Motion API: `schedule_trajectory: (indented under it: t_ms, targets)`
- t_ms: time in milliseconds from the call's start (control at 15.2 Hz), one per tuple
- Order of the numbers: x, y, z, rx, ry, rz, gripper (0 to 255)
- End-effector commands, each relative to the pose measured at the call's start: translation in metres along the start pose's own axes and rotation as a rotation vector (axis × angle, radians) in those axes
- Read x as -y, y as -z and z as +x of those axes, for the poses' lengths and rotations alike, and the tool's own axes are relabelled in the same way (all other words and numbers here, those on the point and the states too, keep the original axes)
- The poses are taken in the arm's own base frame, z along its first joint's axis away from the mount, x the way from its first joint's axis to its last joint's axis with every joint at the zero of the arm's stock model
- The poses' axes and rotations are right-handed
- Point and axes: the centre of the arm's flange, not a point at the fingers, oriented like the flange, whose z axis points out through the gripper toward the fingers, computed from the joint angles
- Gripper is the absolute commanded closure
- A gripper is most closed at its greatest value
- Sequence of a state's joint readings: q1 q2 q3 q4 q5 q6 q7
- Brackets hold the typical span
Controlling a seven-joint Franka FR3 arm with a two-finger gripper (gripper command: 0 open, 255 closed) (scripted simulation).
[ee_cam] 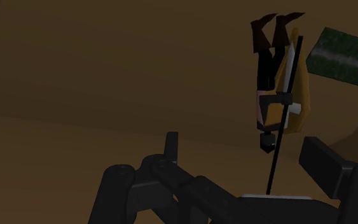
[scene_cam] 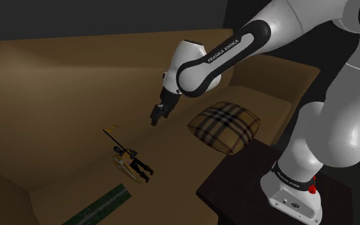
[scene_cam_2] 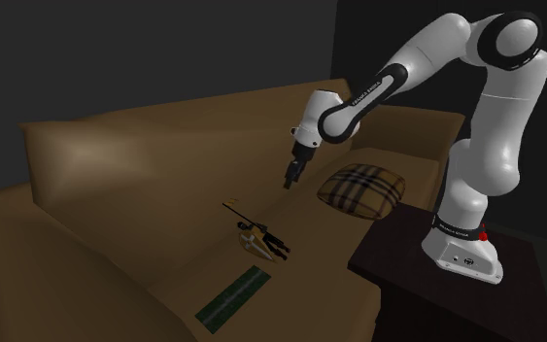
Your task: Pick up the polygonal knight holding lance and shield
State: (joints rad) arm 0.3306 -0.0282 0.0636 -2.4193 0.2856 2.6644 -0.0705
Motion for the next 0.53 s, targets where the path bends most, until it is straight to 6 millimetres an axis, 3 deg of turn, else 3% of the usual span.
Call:
schedule_trajectory:
  t_ms: [0, 462]
  targets:
    - [0.008, -0.020, 0.005, -0.005, 0.021, 0.019, 0]
    - [0.054, -0.088, 0.030, -0.021, 0.095, 0.087, 0]
